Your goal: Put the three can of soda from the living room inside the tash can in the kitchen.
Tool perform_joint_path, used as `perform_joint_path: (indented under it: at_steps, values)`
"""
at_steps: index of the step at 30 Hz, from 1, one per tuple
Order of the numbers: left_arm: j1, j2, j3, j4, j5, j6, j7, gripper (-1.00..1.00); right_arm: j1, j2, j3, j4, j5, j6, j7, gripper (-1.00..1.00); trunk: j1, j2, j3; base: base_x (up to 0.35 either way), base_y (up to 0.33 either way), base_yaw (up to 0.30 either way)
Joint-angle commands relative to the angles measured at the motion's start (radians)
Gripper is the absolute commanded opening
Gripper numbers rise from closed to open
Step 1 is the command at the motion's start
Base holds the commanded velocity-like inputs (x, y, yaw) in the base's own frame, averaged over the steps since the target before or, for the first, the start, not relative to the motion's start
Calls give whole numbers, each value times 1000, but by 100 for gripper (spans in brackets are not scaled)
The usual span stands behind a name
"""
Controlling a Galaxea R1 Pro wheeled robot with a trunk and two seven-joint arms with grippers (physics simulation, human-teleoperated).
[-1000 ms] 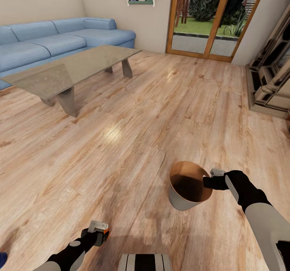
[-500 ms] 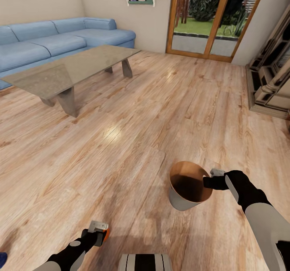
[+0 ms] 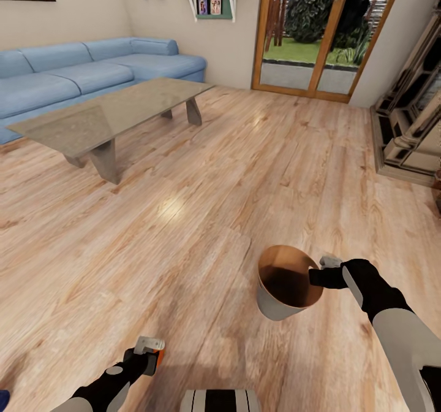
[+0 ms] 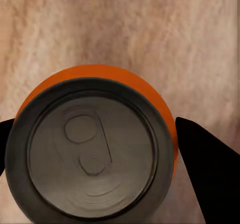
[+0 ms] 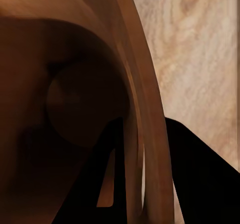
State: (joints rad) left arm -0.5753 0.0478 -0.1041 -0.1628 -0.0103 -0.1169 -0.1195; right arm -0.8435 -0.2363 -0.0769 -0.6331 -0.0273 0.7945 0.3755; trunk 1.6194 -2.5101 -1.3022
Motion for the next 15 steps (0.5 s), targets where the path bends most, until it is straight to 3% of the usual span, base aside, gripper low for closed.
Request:
perform_joint_path:
  at_steps: [1,15]
  values:
    - [0,0,0,0,0,0,0,-100,0,0,0,0,-15,3,-5,-100,0,0,4,0,0,0]
    - [0,0,0,2,0,0,0,-100,0,0,0,0,-16,3,-5,-100,-7,4,58,0,0,0]
